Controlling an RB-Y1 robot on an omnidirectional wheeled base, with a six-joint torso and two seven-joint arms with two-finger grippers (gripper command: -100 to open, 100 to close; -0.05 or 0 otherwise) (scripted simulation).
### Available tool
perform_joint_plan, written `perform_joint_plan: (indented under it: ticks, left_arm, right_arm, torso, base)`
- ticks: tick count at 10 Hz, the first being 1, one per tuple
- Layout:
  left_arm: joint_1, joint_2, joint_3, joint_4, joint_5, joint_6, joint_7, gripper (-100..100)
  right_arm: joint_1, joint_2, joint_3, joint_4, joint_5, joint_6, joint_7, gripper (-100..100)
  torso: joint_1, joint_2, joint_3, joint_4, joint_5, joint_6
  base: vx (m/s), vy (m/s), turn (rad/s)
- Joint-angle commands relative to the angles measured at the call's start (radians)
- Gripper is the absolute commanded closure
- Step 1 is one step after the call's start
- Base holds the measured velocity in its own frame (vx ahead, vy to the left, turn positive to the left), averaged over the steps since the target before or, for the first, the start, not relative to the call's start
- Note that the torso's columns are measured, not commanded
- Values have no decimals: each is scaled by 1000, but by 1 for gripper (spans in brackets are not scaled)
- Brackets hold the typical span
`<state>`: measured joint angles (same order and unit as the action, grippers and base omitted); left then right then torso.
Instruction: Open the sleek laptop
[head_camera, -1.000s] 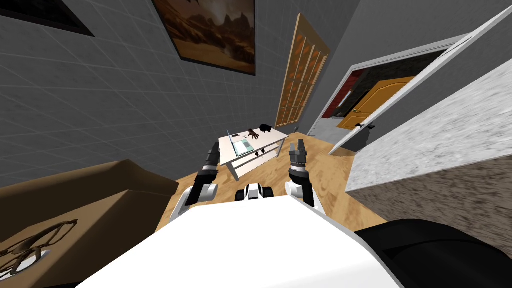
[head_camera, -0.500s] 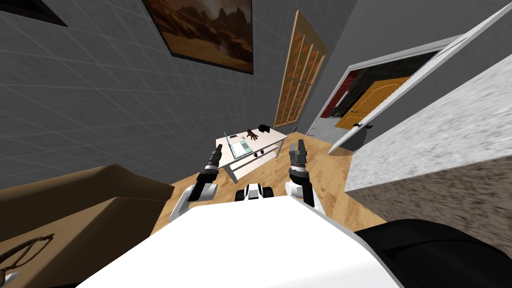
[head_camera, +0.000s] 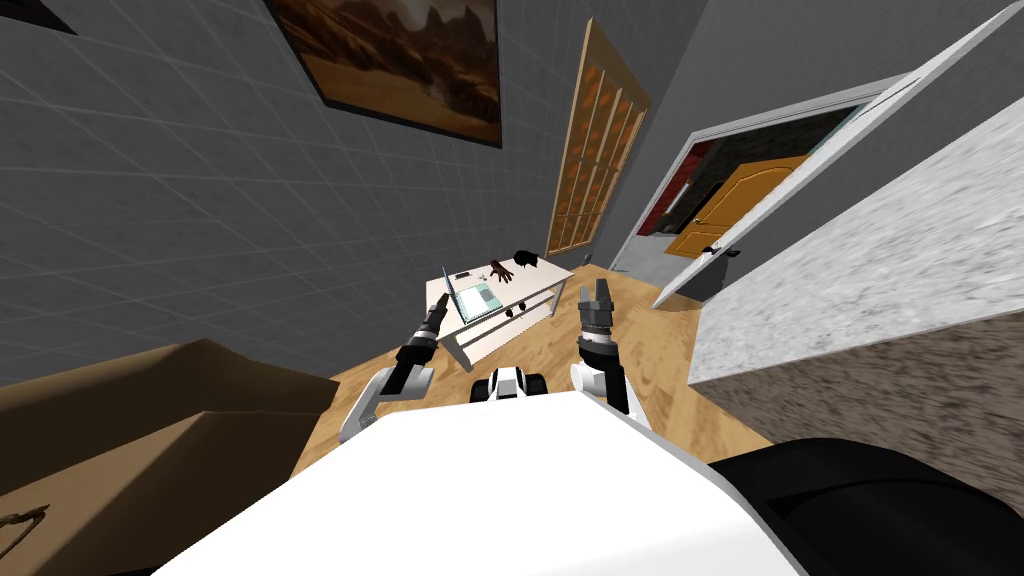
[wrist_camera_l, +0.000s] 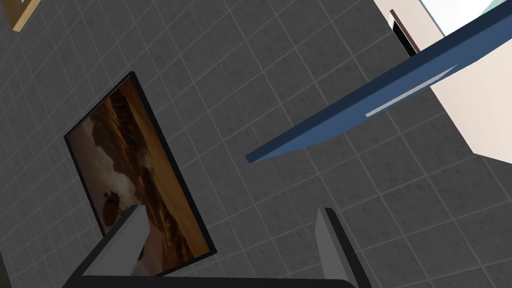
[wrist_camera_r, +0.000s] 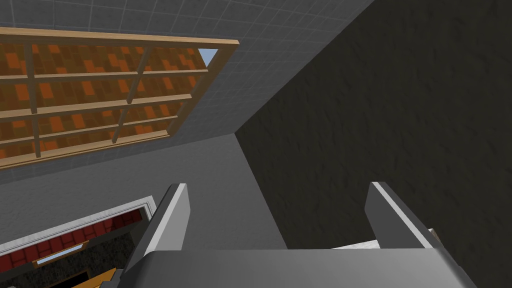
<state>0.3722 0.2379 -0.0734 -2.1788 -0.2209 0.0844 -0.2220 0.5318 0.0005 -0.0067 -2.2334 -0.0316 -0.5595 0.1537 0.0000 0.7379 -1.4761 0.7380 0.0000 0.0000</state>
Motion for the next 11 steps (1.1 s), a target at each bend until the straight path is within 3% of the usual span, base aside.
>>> perform_joint_plan:
  ticks: [1,4,6,7,11]
  left_arm:
    - [-10,39,3,27,-16,58,-11,-100]
    - [-19,67,2,47,-32,104,-21,-100]
    - [-15,63,4,45,-27,91,-18,-100]
    - [-15,63,4,45,-27,91,-18,100]
    - [87,151,-9,-84,-53,208,-68,100]
  right_arm:
    - [0,0,0,0,0,0,0,0]
    - [0,0,0,0,0,0,0,0]
    - [0,0,0,0,0,0,0,0]
    - [0,0,0,0,0,0,0,0]
    - [0,0,0,0,0,0,0,0]
  torso:
    - [-1,-1,0,0,0,0]
    - [0,2,1,0,0,0]
    - [0,2,1,0,0,0]
    - [0,2,1,1,0,0]
    - [-4,-7,-4,-2,-1,2]
  base:
    - [85,-22,-44]
    - [54,-16,-31]
    - [11,-4,-3]
    - [0,0,0]
    - [91,-74,-16]
